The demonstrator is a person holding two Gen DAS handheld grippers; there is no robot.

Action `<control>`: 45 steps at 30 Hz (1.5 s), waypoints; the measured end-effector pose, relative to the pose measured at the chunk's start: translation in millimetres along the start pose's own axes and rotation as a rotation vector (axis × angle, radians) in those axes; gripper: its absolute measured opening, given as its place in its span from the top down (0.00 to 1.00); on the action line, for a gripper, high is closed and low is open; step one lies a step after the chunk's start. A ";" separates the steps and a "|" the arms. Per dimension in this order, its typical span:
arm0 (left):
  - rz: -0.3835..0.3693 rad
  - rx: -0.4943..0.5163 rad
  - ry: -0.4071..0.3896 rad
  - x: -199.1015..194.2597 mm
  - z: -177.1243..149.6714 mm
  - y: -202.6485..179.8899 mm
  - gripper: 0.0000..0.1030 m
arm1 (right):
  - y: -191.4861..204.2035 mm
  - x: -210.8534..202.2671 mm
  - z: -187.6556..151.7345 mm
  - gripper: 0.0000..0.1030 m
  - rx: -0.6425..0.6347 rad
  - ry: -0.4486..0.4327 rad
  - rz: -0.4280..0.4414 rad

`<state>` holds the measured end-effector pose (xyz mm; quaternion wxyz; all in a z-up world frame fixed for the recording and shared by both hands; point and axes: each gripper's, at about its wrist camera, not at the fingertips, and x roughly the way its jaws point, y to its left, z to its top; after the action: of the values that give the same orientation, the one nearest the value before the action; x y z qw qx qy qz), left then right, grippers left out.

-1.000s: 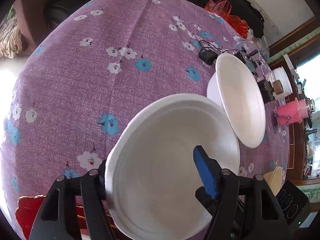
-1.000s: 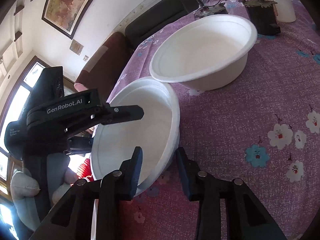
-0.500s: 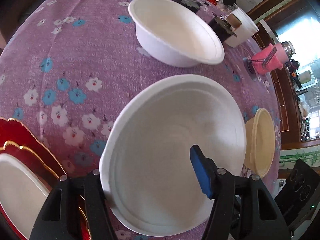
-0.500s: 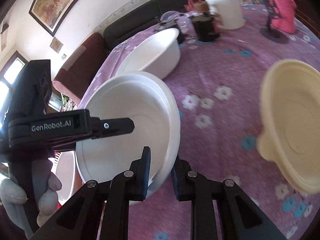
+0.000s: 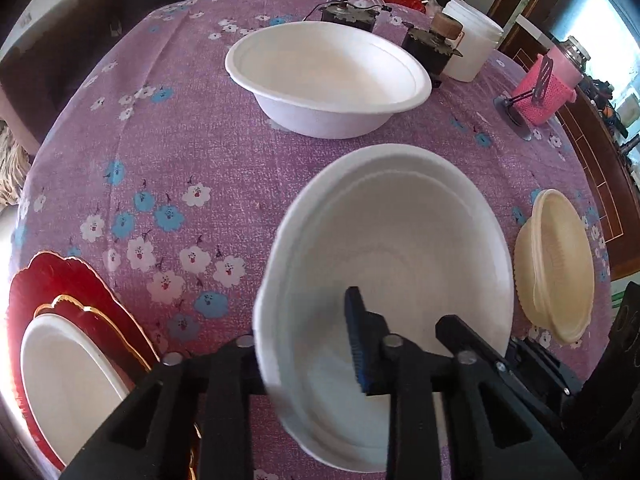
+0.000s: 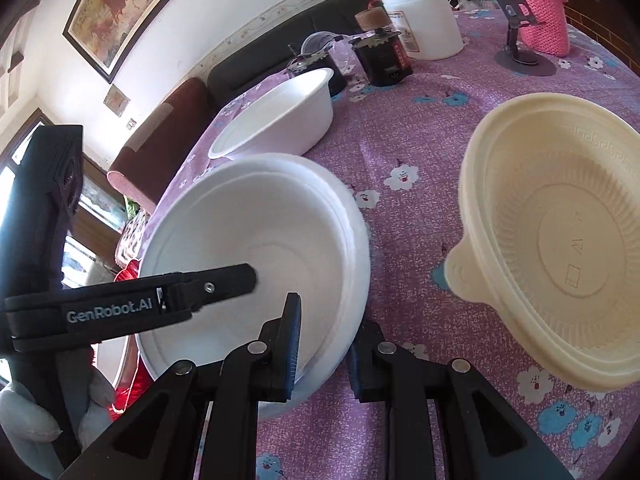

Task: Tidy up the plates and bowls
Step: 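Lift the white bowl and carry it toward the stacked plates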

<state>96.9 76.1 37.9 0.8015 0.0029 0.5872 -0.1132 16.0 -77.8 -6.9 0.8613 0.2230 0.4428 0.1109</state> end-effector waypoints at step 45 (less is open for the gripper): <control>0.030 -0.264 -0.441 -125.8 -131.4 88.8 0.82 | 116.2 -35.7 -23.3 0.84 -0.280 -0.080 0.159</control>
<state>-46.1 203.1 104.2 0.9052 -0.1176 0.4077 -0.0216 -23.0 16.8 62.8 0.8895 0.1394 0.3693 0.2302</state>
